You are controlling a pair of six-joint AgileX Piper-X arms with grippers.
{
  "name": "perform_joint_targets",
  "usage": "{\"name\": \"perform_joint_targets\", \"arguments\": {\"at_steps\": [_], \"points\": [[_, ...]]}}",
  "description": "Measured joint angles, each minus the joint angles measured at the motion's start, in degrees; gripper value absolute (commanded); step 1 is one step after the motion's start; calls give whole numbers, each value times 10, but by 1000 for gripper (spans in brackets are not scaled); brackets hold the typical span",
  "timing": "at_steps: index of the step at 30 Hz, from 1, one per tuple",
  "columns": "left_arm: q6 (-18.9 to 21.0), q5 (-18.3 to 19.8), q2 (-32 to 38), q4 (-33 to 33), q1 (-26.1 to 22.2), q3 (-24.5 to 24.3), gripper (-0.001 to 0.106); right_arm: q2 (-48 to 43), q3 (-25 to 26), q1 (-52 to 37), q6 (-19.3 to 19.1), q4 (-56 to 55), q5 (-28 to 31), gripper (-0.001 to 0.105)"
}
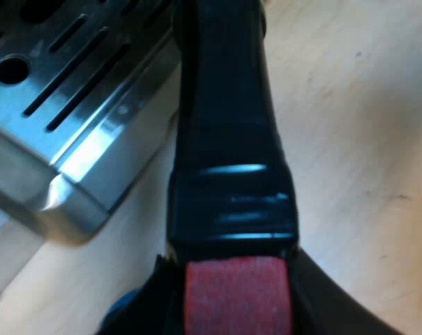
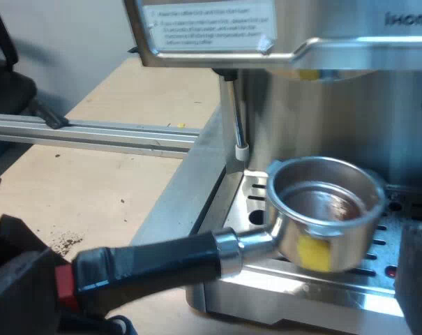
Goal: Put the handle in the coffee machine
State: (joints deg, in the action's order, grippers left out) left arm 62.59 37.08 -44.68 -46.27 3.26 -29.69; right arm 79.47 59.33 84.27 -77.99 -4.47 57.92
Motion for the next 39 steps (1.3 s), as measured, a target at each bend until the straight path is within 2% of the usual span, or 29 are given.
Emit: {"name": "perform_joint_targets", "arguments": {"at_steps": [1,4,10,13,14,18,26,29,33,39], "points": [[-1,6,0,0,0,1,0,6,0,0,0,14,-9,103],[-10,46,-12,11,0,2,0,22,0,0,0,17,22,103],[-34,55,-36,30,-26,2,0,44,0,0,0,25,101,103],[-43,75,-62,30,-61,2,0,50,0,0,0,36,118,103],[-60,89,-78,30,-87,2,0,55,0,0,0,45,120,103],[-101,92,-105,30,-121,2,0,87,0,0,0,73,146,103],[-139,107,-144,30,-126,0,0,116,0,0,0,107,160,103],[-145,108,-157,30,-126,-6,0,126,0,0,0,120,161,103],[-145,110,-172,30,-126,-15,0,176,0,0,-11,176,196,103],[-159,118,-221,34,-126,-42,0,203,0,-4,-13,198,197,103]]}}
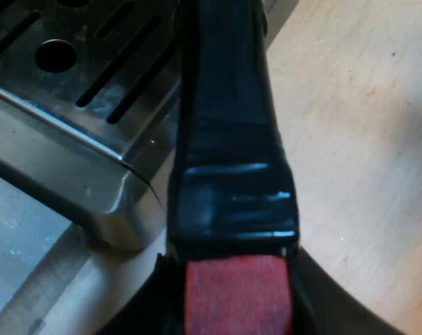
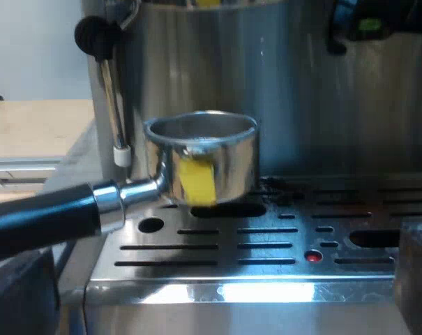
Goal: Put the handle in the coffee machine
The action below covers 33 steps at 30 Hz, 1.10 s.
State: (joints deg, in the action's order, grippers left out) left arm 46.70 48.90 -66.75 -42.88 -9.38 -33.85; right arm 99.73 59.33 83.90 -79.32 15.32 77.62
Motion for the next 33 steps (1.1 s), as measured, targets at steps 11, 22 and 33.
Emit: {"name": "perform_joint_targets", "arguments": {"at_steps": [11,22,33], "points": [[-2,1,-53,12,0,-56,0,6,0,-46,-143,147,-77,103],[-12,5,-70,40,0,-58,0,6,0,-68,-187,195,-117,103],[-23,21,-108,61,0,-80,0,6,0,-73,-206,206,-144,103]]}}
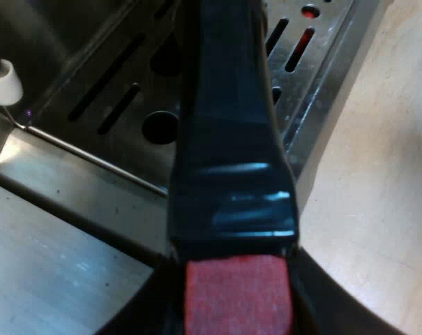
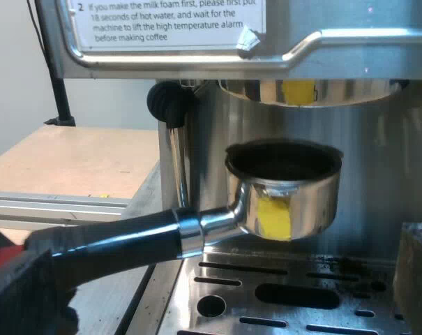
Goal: Put the handle in the coffee machine
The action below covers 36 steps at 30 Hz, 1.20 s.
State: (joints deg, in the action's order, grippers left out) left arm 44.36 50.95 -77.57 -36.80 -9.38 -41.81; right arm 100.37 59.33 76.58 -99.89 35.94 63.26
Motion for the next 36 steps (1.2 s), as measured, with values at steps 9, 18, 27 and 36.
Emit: {"name": "perform_joint_targets", "arguments": {"at_steps": [9,18,27,36], "points": [[-6,14,-24,0,0,-45,0,0,0,0,0,0,-3,103],[-56,14,-24,-31,0,-50,0,0,0,0,0,0,-4,103],[-70,10,-24,-36,5,-52,0,0,0,0,0,0,-4,103],[-68,-24,-30,-71,43,-76,0,0,0,0,0,0,-4,103]]}}
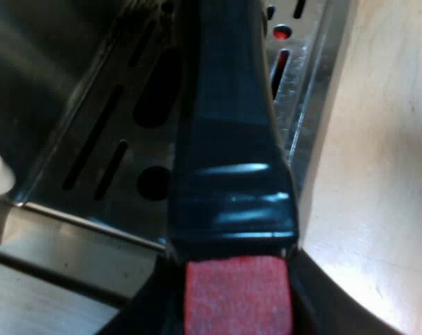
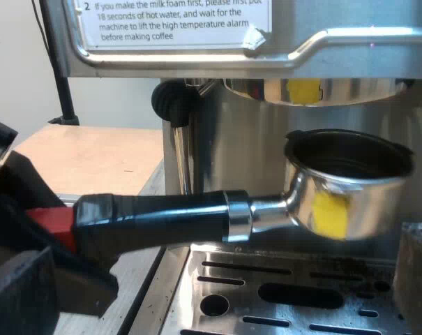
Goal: Put the handle in the coffee machine
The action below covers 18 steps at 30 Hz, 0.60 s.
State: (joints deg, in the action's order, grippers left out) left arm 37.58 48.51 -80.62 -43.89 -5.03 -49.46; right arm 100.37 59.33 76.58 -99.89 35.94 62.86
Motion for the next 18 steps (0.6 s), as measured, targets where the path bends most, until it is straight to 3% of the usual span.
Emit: {"name": "perform_joint_targets", "arguments": {"at_steps": [5,7,10,18], "points": [[13,0,-12,0,0,-7,0,0,0,0,0,0,0,103],[15,0,-36,-39,-1,-34,0,0,0,0,0,0,0,103],[15,0,-36,-42,-3,-46,0,0,0,0,0,0,0,103],[15,2,-36,-42,-3,-50,0,0,0,0,0,0,0,103]]}}
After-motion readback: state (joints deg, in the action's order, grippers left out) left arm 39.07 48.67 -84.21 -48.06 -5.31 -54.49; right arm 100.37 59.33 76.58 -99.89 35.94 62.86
